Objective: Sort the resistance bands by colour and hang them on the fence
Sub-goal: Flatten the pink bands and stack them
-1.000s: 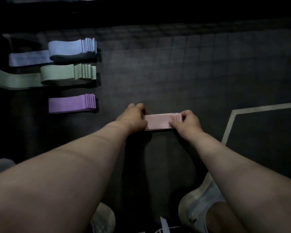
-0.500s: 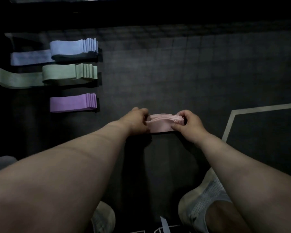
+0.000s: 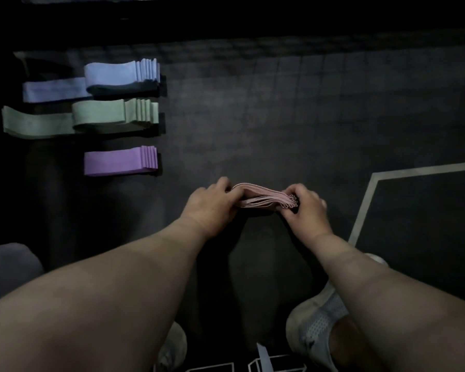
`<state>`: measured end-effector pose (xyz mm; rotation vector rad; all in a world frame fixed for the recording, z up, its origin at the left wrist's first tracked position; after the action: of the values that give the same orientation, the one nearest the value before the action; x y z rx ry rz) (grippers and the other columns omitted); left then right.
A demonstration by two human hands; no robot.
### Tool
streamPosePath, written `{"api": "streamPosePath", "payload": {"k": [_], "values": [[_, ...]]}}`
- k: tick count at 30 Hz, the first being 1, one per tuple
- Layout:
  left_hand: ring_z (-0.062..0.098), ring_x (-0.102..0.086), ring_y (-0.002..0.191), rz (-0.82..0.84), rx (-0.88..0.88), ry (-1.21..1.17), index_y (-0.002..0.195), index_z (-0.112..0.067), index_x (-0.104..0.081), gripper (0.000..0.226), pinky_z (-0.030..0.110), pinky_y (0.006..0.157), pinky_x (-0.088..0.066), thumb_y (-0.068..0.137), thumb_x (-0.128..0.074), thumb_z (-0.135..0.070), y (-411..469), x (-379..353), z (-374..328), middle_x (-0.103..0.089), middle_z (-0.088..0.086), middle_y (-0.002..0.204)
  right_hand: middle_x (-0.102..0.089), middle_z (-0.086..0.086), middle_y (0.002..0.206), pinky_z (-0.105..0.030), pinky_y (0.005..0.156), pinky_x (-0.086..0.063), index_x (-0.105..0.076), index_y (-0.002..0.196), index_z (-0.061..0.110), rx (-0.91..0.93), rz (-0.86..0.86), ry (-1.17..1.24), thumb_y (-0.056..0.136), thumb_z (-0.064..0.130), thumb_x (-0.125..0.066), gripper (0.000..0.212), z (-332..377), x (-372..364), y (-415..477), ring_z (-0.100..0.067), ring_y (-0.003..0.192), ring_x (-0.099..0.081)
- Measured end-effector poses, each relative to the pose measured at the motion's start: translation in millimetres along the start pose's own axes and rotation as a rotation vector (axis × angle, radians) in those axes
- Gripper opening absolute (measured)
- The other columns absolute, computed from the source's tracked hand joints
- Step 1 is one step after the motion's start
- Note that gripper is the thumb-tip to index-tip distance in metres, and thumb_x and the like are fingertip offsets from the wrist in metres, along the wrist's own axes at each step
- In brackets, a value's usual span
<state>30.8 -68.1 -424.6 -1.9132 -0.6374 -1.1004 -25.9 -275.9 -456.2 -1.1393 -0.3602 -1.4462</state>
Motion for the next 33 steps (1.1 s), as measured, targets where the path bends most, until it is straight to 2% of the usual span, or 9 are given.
{"api": "streamPosePath", "payload": {"k": [6, 8, 11, 14, 17, 19, 25, 27, 33], "values": [[0.024, -0.052, 0.114, -0.013, -0.020, 0.074, 0.120, -0.029, -0.054, 0.025, 0.035, 0.081, -0.038, 0.098, -0.047, -0.039, 6, 0, 7, -0.043, 0.003, 0.128, -0.065, 0.005, 0.100, -0.025, 0.087, -0.032, -0.063, 0.103, 0.035, -0.011, 0.083, 0.007, 0.077, 0.033, -0.079, 0.030, 0, 5, 12, -0.023, 0.103, -0.056], [0.023, -0.050, 0.117, -0.028, -0.023, 0.069, 0.121, -0.030, -0.056, 0.028, 0.036, 0.085, -0.038, 0.098, -0.047, -0.041, 7, 2, 8, -0.043, 0.002, 0.130, -0.069, 0.007, 0.096, -0.028, 0.088, -0.044, -0.065, 0.100, 0.032, -0.005, 0.107, 0.105, 0.076, 0.027, -0.081, 0.030, 4, 13, 15, -0.017, 0.096, -0.062], [0.024, -0.052, 0.112, -0.044, -0.030, 0.007, 0.123, -0.031, -0.058, 0.032, 0.035, 0.084, -0.041, 0.095, -0.051, -0.045, 6, 17, 14, -0.046, 0.001, 0.128, -0.069, 0.004, 0.091, -0.015, 0.073, -0.049, -0.065, 0.102, 0.018, -0.035, 0.216, 0.325, 0.078, 0.008, -0.081, 0.030, 18, 28, 20, -0.010, 0.082, -0.063], [0.024, -0.058, 0.103, 0.000, -0.006, -0.199, 0.114, -0.027, -0.064, 0.028, 0.034, 0.086, -0.046, 0.089, -0.064, -0.039, 8, 33, 24, -0.054, 0.001, 0.118, -0.069, -0.003, 0.086, -0.014, 0.063, -0.052, -0.064, 0.105, 0.008, -0.166, 0.344, 0.549, 0.080, -0.006, -0.075, 0.031, 34, 44, 22, -0.009, 0.073, -0.064], [0.018, -0.063, 0.081, 0.058, 0.193, -0.683, 0.088, -0.021, -0.067, 0.013, 0.031, 0.077, -0.054, 0.079, -0.075, -0.017, 9, 53, 29, -0.068, 0.002, 0.090, -0.064, -0.008, 0.074, -0.028, 0.059, -0.051, -0.068, 0.093, 0.007, -0.323, 0.398, 0.683, 0.078, -0.008, -0.069, 0.021, 49, 58, 20, -0.016, 0.063, -0.060], [0.017, -0.062, 0.071, 0.071, 0.302, -0.941, 0.078, -0.018, -0.064, 0.020, 0.030, 0.068, -0.055, 0.073, -0.075, -0.002, 4, 71, 28, -0.068, 0.004, 0.077, -0.060, -0.012, 0.071, -0.033, 0.062, -0.047, -0.065, 0.080, 0.008, -0.363, 0.360, 0.798, 0.075, -0.009, -0.062, 0.017, 66, 70, 16, -0.023, 0.065, -0.056], [0.033, -0.064, 0.073, -0.030, 0.323, -1.371, 0.078, -0.017, -0.050, 0.024, 0.042, 0.063, -0.060, 0.083, -0.055, 0.006, -30, 141, 21, -0.057, 0.016, 0.084, -0.064, -0.020, 0.090, -0.038, 0.065, -0.060, -0.060, 0.091, 0.005, -0.256, 0.425, 0.986, 0.082, -0.005, -0.055, 0.015, 126, 113, -10, -0.030, 0.080, -0.066], [0.035, -0.067, 0.069, -0.059, 0.287, -1.392, 0.084, -0.017, -0.049, 0.021, 0.036, 0.057, -0.056, 0.085, -0.052, 0.003, -43, 163, 17, -0.062, 0.016, 0.082, -0.066, -0.019, 0.093, -0.036, 0.064, -0.061, -0.060, 0.100, 0.003, -0.210, 0.450, 1.036, 0.086, -0.001, -0.052, 0.016, 143, 125, -19, -0.030, 0.080, -0.070], [0.017, -0.068, 0.070, -0.072, 0.172, -1.378, 0.109, -0.011, -0.053, 0.033, 0.025, 0.056, -0.053, 0.084, -0.072, 0.000, -103, 233, 20, -0.066, 0.008, 0.090, -0.071, -0.009, 0.085, -0.020, 0.047, -0.049, -0.061, 0.107, 0.005, -0.126, 0.463, 1.169, 0.089, 0.004, -0.044, 0.024, 209, 160, -59, -0.021, 0.071, -0.072]]}}
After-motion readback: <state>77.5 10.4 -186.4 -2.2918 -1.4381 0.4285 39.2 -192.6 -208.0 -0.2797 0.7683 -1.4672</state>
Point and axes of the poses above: each hand's wrist, its own y-axis towards the middle knuckle, its own x-axis out of the back of the hand, z = x × y, the point moved 5 cm from there along y, towards the middle knuckle
